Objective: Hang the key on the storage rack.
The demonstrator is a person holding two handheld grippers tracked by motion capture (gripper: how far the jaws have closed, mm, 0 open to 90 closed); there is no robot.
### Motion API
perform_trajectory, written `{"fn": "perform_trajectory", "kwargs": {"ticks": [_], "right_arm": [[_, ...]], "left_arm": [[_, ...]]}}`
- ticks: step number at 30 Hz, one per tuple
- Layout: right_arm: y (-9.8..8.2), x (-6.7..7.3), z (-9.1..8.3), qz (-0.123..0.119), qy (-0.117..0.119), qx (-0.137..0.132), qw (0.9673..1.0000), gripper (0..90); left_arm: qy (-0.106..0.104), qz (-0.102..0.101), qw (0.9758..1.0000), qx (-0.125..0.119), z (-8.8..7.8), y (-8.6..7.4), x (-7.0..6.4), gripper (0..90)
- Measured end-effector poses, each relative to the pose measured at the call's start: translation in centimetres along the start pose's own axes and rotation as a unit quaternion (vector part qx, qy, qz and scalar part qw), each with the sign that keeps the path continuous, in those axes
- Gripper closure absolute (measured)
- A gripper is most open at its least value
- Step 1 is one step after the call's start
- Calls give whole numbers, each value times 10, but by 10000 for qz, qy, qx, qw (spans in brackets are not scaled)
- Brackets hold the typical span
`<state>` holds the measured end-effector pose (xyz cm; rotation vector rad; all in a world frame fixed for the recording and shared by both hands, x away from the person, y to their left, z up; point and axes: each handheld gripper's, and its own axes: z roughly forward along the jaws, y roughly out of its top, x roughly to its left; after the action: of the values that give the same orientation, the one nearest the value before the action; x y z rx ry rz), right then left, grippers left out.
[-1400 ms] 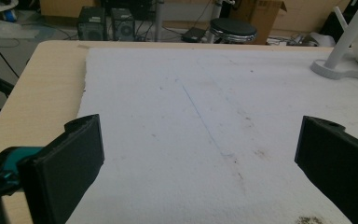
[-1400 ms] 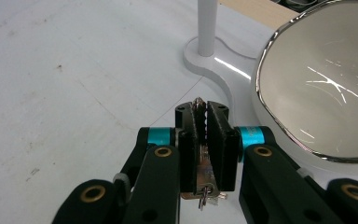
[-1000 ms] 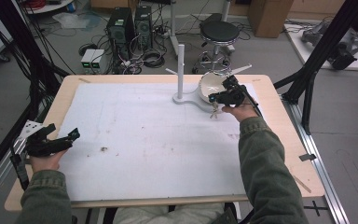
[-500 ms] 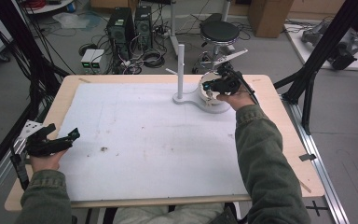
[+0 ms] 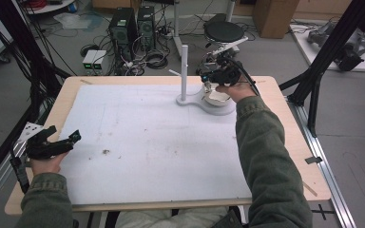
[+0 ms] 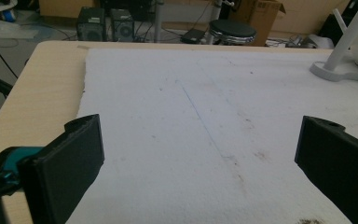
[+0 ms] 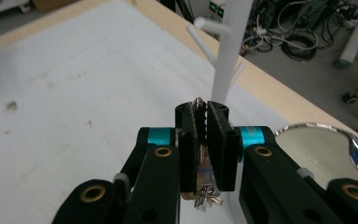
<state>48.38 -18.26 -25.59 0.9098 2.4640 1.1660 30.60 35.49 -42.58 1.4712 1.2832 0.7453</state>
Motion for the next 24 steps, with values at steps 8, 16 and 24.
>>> {"fn": "perform_trajectory", "kwargs": {"ticks": [8, 16, 24], "right_arm": [[21, -2, -7, 40, 28, -216, 9998, 827], [43, 1, -6, -25, 3, -234, 9997, 828], [61, 5, 3, -82, 42, -219, 9997, 828]], "left_arm": [[-28, 17, 10000, 27, 1, 0, -1, 17], [-33, -16, 10000, -18, 1, 0, 1, 17], [-36, -51, 10000, -39, 2, 0, 2, 17]]}}
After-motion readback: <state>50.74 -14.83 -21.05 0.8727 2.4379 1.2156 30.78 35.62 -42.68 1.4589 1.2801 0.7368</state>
